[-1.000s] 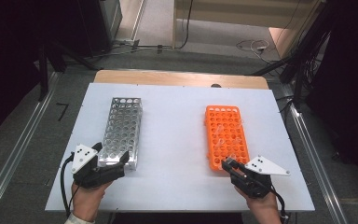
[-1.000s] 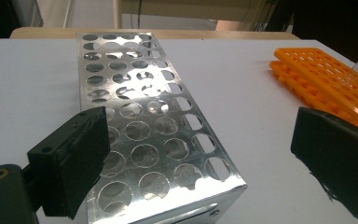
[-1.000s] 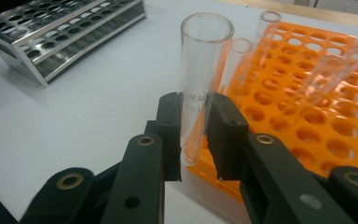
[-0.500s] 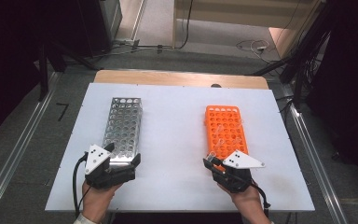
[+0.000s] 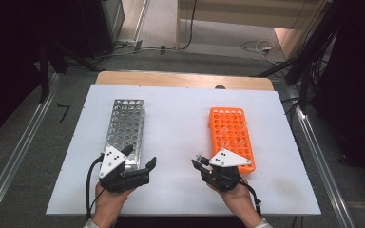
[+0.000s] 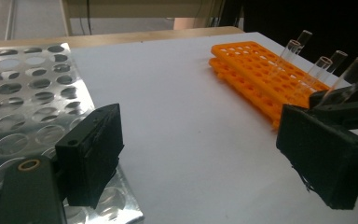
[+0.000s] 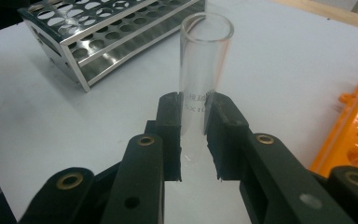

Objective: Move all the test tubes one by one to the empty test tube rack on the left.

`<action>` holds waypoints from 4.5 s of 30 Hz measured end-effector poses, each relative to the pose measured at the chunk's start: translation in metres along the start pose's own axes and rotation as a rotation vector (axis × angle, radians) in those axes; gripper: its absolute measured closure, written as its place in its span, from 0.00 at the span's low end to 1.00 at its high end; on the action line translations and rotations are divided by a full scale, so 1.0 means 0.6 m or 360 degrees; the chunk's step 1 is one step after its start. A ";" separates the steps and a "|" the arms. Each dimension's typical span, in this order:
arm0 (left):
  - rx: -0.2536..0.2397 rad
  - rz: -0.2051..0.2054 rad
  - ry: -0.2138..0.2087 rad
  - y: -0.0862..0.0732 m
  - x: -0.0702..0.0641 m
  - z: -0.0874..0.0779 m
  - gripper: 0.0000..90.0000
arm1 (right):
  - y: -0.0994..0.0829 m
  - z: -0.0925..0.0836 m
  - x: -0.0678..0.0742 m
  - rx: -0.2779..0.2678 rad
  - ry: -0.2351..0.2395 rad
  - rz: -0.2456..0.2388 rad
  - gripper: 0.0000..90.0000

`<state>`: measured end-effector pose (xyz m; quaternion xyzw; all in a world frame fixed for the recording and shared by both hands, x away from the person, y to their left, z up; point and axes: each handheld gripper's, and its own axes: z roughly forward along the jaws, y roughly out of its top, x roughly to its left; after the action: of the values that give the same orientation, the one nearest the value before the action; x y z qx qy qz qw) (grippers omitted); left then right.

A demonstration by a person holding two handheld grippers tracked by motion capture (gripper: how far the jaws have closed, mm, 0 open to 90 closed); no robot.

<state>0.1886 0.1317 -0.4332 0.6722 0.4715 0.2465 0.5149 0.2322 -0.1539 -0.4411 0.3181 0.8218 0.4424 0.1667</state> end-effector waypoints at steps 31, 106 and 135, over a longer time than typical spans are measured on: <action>0.0119 0.0227 -0.0283 0.006 -0.085 0.074 0.77 | 0.020 0.063 0.048 0.0098 0.0134 -0.0090 0.81; 0.0216 0.0045 0.0347 -0.014 0.135 -0.071 0.83 | -0.031 -0.077 -0.085 -0.0004 -0.0091 0.0142 0.42; 0.0023 -0.0120 0.0277 -0.008 0.117 -0.075 0.15 | -0.039 -0.090 -0.103 -0.0016 -0.0151 0.0181 0.39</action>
<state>0.1803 0.2145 -0.4329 0.6338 0.5412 0.2809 0.4760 0.2395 -0.2381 -0.4311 0.3839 0.7914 0.4397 0.1816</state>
